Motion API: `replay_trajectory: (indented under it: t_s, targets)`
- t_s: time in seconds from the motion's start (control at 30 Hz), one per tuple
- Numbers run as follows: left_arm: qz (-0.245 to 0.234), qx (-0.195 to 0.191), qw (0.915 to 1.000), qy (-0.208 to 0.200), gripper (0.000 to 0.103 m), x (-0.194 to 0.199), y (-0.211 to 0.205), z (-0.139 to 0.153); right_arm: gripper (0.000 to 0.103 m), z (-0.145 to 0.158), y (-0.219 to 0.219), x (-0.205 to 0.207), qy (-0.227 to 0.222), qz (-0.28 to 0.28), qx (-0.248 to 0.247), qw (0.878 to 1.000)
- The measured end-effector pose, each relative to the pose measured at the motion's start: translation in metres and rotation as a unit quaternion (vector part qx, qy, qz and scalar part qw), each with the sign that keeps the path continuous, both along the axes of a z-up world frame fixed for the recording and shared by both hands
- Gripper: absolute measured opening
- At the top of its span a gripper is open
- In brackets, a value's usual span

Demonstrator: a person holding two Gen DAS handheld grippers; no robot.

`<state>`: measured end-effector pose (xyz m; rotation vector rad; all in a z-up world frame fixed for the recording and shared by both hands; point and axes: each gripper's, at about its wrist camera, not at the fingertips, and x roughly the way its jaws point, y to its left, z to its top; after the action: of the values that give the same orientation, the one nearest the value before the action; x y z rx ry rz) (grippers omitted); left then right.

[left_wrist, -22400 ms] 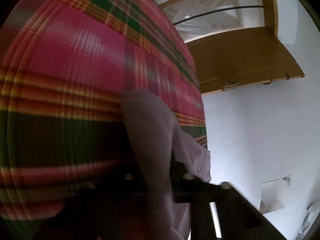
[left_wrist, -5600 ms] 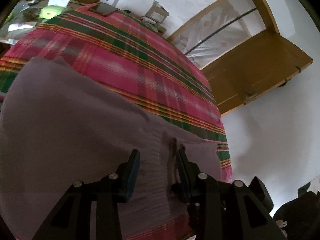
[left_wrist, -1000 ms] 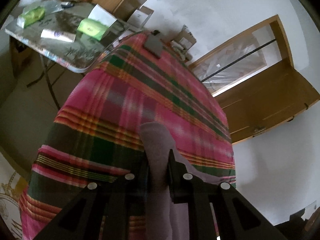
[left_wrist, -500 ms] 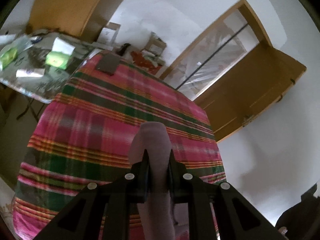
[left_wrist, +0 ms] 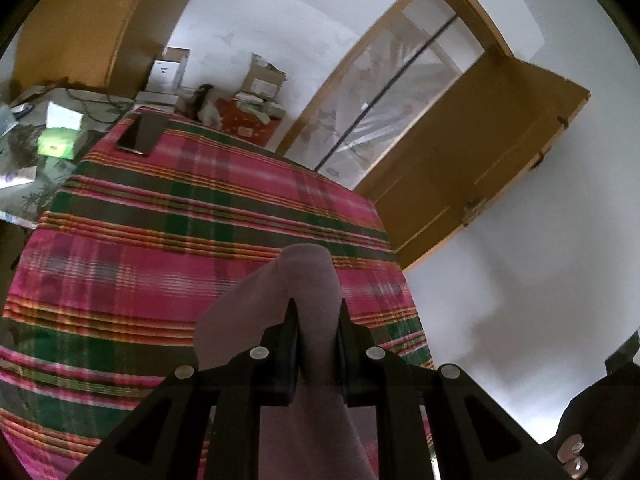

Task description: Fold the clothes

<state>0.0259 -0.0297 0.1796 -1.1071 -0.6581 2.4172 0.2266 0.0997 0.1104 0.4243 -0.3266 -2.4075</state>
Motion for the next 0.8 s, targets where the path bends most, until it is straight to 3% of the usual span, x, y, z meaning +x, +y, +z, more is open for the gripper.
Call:
replay_trajectory:
  t_s: [0.47, 0.8]
  targets:
    - [-0.050, -0.030, 0.9981, -0.023, 0.016, -0.025, 0.088, -0.004, 0.013, -0.011, 0.074, 0.000, -0.030, -0.066, -0.029, 0.997]
    - [-0.081, -0.074, 0.9927, -0.050, 0.016, -0.053, 0.151, -0.034, 0.013, -0.038, 0.128, -0.006, -0.071, -0.121, -0.050, 0.989]
